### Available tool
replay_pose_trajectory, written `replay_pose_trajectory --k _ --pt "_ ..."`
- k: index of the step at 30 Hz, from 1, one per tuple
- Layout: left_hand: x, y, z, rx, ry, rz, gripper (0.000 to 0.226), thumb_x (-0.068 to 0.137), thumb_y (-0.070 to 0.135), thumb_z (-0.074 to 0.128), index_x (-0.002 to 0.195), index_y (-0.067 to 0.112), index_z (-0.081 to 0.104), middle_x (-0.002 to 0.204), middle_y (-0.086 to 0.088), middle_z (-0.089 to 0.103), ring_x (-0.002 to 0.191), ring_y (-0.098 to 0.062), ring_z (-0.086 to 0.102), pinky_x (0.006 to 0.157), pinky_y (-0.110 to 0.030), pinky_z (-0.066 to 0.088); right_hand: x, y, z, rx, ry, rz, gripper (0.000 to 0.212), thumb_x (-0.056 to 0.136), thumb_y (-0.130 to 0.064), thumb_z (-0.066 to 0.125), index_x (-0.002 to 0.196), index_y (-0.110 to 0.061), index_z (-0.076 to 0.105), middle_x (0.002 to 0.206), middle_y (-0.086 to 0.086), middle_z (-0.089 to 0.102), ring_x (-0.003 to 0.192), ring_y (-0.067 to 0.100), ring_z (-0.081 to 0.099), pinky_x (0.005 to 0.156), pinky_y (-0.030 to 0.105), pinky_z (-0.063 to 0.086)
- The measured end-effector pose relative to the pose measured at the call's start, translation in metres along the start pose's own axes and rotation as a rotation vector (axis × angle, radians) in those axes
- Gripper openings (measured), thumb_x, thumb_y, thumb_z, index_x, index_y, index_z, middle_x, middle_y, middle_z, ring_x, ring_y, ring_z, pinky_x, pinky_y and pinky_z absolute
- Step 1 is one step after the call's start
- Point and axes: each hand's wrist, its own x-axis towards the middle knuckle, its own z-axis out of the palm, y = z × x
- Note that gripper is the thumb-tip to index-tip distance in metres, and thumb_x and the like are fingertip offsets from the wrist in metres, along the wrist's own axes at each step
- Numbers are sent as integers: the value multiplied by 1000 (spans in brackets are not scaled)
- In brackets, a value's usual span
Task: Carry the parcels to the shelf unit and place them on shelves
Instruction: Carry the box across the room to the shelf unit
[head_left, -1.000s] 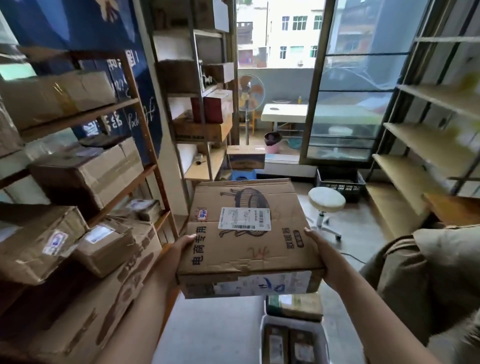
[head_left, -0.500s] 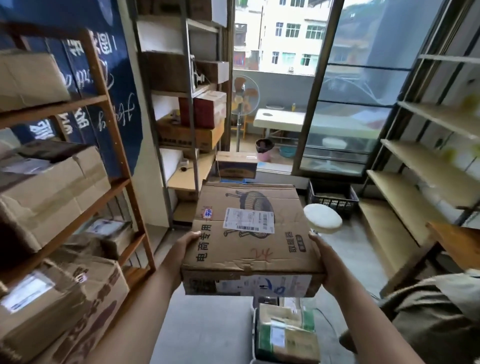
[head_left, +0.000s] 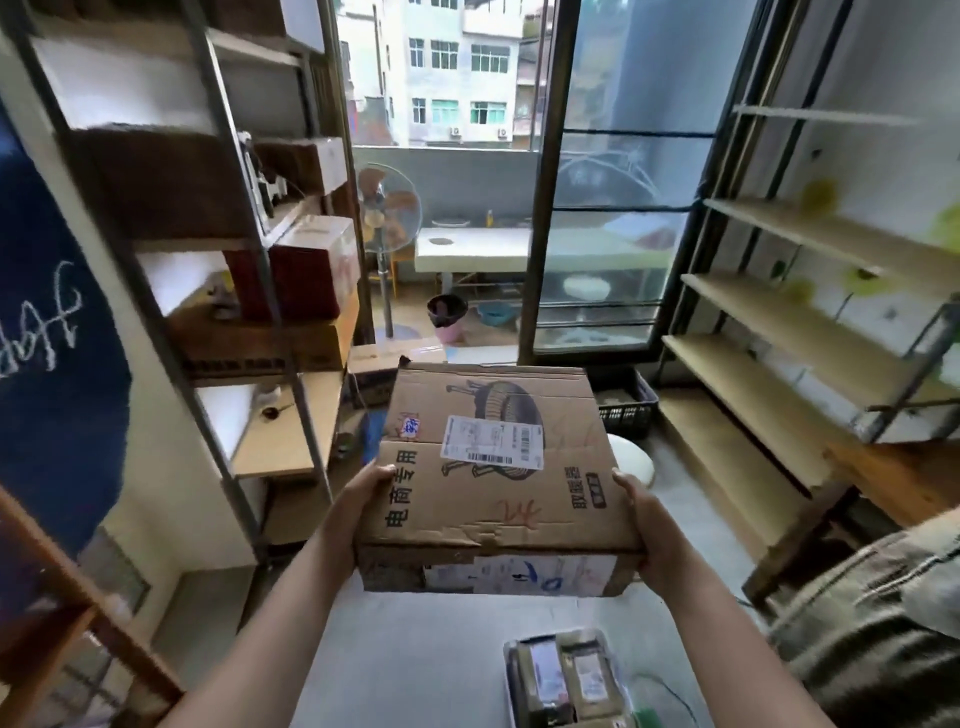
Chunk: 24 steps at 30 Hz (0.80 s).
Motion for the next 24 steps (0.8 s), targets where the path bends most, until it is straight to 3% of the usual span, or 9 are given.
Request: replay_pose_trajectory --k 5,8,11,16,20,24 --pt "93 29 6 -25 -76 -79 46 102 19 46 144 0 48 83 -16 80 64 -25 78 51 -32 62 71 -25 2 19 68 -6 48 95 -42 42 119 -9 68 106 17 77 86 28 75 60 30 58" --pt "150 44 14 -45 -130 -98 48 102 19 44 146 -1 45 89 -18 80 70 -28 78 54 -35 63 122 -40 2 6 131 -30 53 92 -44 45 122 -7 67 115 22 72 104 37 69 77 39 57" --pt "207 63 34 -44 -158 -98 47 102 19 42 145 0 46 89 -18 80 70 -28 78 55 -35 63 178 -65 -4 -36 171 -48 54 92 -46 45 115 -6 71 114 24 72 107 42 67 91 47 51" --pt "310 96 71 -69 -183 -138 40 101 21 43 135 2 56 89 -17 81 71 -28 79 59 -35 64 264 -114 -24 -9 231 -75 50 90 -45 52 111 -5 74 109 21 75 98 36 71 73 37 56" --pt "377 117 96 -54 -232 -134 37 101 21 45 130 6 60 99 -19 79 79 -30 77 68 -37 64 312 -147 -35 15 170 -116 49 99 -41 39 107 -6 72 100 18 77 81 26 74 66 33 55" --pt "444 129 124 -28 -238 -215 34 101 22 44 127 7 61 87 -14 81 69 -26 78 59 -34 65 359 -168 -49 34 238 -150 47 99 -40 40 105 -5 72 100 21 75 81 29 72 70 37 56"
